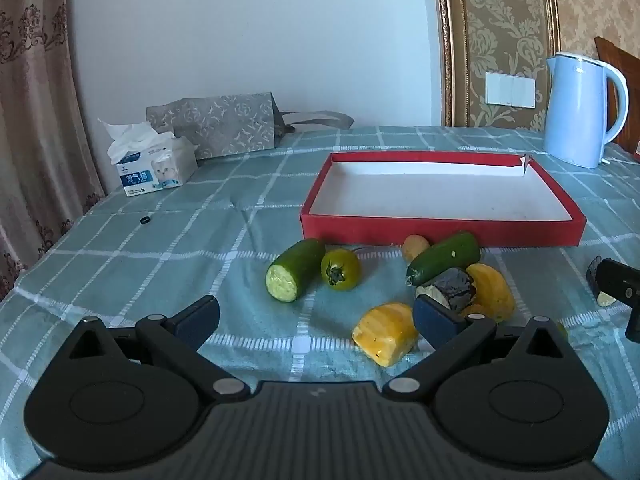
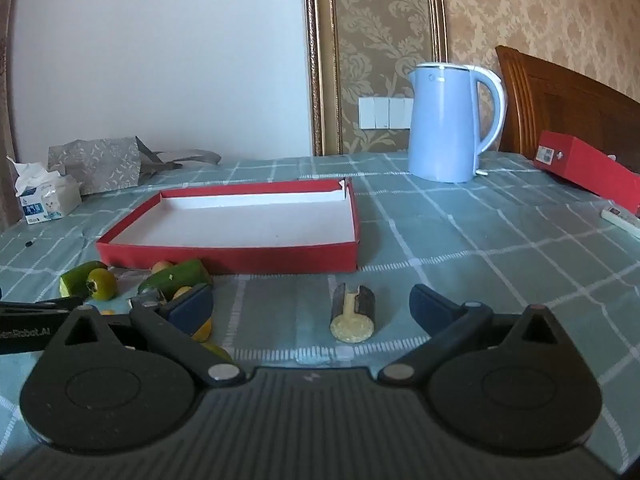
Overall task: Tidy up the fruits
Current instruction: 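Move the right tool toward the eggplant slice and open its fingers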
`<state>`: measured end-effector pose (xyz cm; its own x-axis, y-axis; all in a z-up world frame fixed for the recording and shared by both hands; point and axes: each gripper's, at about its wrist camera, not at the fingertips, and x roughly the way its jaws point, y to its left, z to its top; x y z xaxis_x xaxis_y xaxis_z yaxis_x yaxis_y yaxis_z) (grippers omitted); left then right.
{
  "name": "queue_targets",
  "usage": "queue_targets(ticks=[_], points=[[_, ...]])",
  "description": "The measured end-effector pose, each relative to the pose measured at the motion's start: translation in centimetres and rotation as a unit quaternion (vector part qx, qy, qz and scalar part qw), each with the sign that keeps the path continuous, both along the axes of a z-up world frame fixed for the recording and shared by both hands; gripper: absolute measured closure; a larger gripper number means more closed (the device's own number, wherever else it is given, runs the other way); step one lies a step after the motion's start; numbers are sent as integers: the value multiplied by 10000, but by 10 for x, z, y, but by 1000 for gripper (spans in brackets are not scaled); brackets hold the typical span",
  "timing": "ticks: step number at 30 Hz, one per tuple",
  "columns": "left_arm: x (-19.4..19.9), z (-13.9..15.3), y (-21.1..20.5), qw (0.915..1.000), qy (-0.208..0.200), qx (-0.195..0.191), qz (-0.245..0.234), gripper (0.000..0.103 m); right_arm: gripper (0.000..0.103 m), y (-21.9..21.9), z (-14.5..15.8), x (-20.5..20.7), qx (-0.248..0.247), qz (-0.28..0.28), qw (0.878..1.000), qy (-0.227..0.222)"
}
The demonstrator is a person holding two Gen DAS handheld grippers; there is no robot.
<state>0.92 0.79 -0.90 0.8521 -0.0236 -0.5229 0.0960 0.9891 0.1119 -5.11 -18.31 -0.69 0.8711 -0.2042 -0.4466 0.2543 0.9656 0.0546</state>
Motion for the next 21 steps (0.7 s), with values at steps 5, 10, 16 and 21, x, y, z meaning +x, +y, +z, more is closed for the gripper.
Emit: queue_targets(ticks=[5, 10, 16, 21], points=[[-2, 0, 5, 10000, 27, -26, -24, 0, 0, -4, -4, 4, -46, 6, 10000, 84], [-7, -2, 13, 10000, 3, 2, -61, 0, 0, -15, -8, -6, 74, 23, 10000, 48], [-5, -5, 17, 9999, 91, -70, -57, 0, 0, -26, -10, -10, 99, -104, 9999, 3], [-1, -10, 13, 9997, 188, -51, -128, 0, 0, -29, -13, 0, 95, -32, 9999, 87]])
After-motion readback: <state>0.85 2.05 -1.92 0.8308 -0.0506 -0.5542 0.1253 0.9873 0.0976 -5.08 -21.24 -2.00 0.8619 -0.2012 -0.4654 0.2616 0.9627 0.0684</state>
